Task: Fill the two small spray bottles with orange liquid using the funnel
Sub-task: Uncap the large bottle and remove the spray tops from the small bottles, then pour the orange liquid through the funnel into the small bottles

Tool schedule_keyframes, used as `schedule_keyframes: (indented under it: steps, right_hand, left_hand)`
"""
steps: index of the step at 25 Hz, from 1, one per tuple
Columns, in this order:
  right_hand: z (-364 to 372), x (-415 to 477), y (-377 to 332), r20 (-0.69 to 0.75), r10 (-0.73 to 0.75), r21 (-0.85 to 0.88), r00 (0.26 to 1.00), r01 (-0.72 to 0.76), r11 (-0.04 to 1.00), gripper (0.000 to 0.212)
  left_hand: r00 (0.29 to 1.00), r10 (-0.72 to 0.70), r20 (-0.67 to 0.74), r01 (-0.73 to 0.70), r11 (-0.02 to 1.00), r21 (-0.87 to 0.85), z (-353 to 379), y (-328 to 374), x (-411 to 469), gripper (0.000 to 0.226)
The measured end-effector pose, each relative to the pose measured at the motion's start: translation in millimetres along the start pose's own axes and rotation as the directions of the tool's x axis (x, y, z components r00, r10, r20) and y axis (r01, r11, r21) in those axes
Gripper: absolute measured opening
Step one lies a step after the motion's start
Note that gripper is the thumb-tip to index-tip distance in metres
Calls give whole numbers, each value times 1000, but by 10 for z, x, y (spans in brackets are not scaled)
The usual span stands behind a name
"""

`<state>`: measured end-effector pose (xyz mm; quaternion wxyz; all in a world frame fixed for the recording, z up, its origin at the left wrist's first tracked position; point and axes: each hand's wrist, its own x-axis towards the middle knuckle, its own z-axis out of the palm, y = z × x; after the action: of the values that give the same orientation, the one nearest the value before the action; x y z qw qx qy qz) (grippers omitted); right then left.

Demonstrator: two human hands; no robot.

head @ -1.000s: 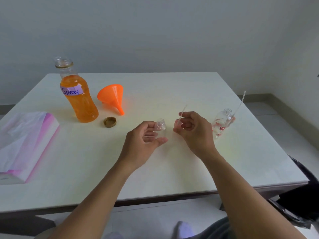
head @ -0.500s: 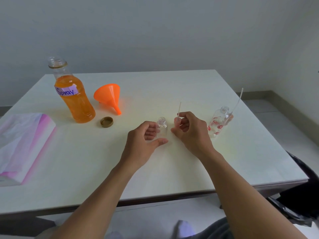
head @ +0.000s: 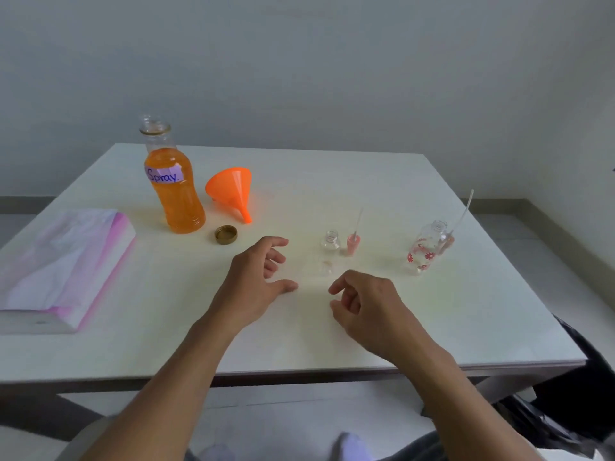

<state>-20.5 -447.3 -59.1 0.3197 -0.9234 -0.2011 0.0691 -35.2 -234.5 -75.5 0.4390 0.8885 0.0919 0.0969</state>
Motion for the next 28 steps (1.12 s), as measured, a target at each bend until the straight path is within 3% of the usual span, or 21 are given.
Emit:
schedule_keyframes:
  steps: [2,4,6,9,11,14,17,20,24,28]
  right_hand:
    - [168,18,-190,103,-168,-38,980,172,984,17]
    - [374,121,-360,126,-292,-32,948,298,954,23]
    - [558,285,-519,87,-335,-4,938,337,942,28]
    - [779,656,-779,-54,-340,65,939,343,937,33]
    - [889,978,-991,-169,-264,142,949,289,947,41]
    - [948,1544,-1273,-223,-62,239,973,117,964,62]
    - [889,2055,-1397,-141,111,290,984,-66,955,91]
    - [884,2375,-1443,-10,257,362,966,-236,902,109]
    - [922,2504,-1435,0,252,414,968,-230,881,103]
    - [832,2307,-1511,-148,205,480,967,-111,870,98]
  left_hand:
    - [994,6,-113,8,993,118,-260,-96,-53,55]
    - [955,15,-296,17,994,104,-516,-215,-67,41]
    - [868,2,-496,18,999,35,-751,-312,-20,36]
    - [743,-28,-669,35,999,-2,-999,-396,170,52]
    - [721,-48,-691,31,999,-37,-1075,-476,355,66]
    - [760,-79,-645,7,994,-113,-1115,-602,640,81]
    - [810,-158,-565,13,968,-251,-1089,-654,823,84]
    - [812,-213,-544,36,948,-317,-1053,-742,949,78]
    - [791,-179,-585,-3,955,-296,-1076,-819,970,69]
    - [801,-170,-573,11,963,-269,-1092,-794,935,74]
